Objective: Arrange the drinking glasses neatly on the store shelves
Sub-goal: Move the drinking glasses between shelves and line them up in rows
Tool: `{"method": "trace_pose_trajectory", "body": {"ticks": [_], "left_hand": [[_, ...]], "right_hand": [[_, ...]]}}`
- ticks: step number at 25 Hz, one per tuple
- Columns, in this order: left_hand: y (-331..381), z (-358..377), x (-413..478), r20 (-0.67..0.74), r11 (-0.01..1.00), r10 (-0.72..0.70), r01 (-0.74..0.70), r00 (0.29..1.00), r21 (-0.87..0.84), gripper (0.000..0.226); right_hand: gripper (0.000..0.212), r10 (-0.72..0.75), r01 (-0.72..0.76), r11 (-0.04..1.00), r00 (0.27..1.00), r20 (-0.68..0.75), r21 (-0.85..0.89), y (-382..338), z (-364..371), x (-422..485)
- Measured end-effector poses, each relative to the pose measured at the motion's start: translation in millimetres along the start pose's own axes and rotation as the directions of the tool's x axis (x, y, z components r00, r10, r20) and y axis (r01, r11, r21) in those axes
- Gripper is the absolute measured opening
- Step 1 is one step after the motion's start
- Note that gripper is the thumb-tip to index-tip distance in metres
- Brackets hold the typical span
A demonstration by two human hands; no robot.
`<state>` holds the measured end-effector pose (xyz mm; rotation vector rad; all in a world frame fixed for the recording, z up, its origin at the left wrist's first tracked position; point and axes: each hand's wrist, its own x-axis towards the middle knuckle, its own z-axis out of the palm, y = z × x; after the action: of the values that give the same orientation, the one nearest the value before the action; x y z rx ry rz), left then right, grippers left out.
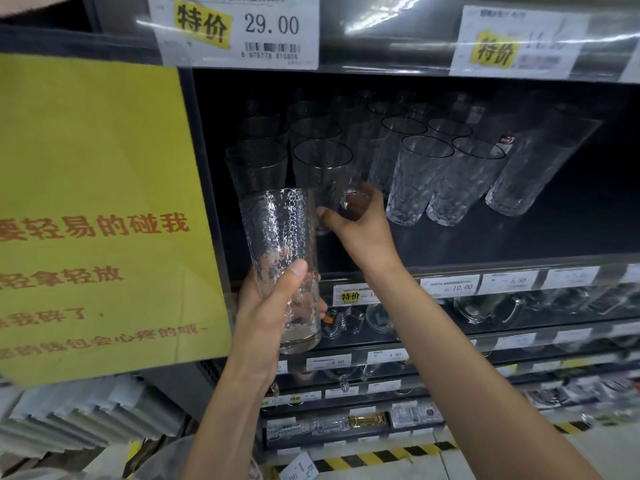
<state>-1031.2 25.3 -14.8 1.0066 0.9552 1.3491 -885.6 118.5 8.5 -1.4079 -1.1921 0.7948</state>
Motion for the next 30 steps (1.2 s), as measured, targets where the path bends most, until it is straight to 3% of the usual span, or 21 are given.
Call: {"method": "trace_pose_trajectory", "body": {"ticks": [5,7,9,11,14,20,25,30], "left_hand": [[-9.0,39.6,-0.6,0.080,0.998,-0.005,0.010,0.997,-0.063,0.053],[-15.1,59.9,-2.3,0.122,0.997,-0.011,0.019,0.992,-0.068,0.051],[-22.2,81.2,-2.3,0.155,0.998,-0.026,0.036,0.988,-0.061,0.053],[-27.7,108.7,-3.0,0.183,0.997,-0.059,0.068,0.981,-0.045,0.071],[-35.8,156.5,-5.0,0.253,0.994,-0.094,0.103,0.963,-0.022,0.087],[-65.4,262.3,-14.9,0.355,0.996,-0.085,0.088,0.931,0.007,0.059],[-105.1,359.2,-16.1,0.258,0.998,-0.060,0.056,0.964,0.022,0.056],[-134.1,468.2,-7.6,0.061,0.998,-0.035,0.032,0.998,0.054,0.087]], "right_hand": [[0.029,-0.098,0.090,0.985,0.994,-0.050,-0.150,5.7,-83.4,-29.5],[0.023,-0.129,0.107,0.952,0.990,-0.059,-0.288,11.5,-124.3,-40.4],[0.027,-0.151,0.111,0.878,0.987,-0.050,-0.465,18.6,-164.4,-48.2],[0.035,-0.149,0.090,0.788,0.988,-0.047,-0.609,30.7,-205.7,-52.3],[0.039,-0.141,0.048,0.711,0.987,-0.075,-0.702,51.3,-268.1,-50.3],[0.036,-0.161,0.059,0.600,0.986,-0.048,-0.798,83.5,-382.3,-18.1],[0.042,-0.158,0.161,0.523,0.983,0.091,-0.837,119.1,-470.9,29.4],[0.062,-0.164,0.388,0.437,0.921,0.353,-0.811,136.5,-539.9,73.9]]}}
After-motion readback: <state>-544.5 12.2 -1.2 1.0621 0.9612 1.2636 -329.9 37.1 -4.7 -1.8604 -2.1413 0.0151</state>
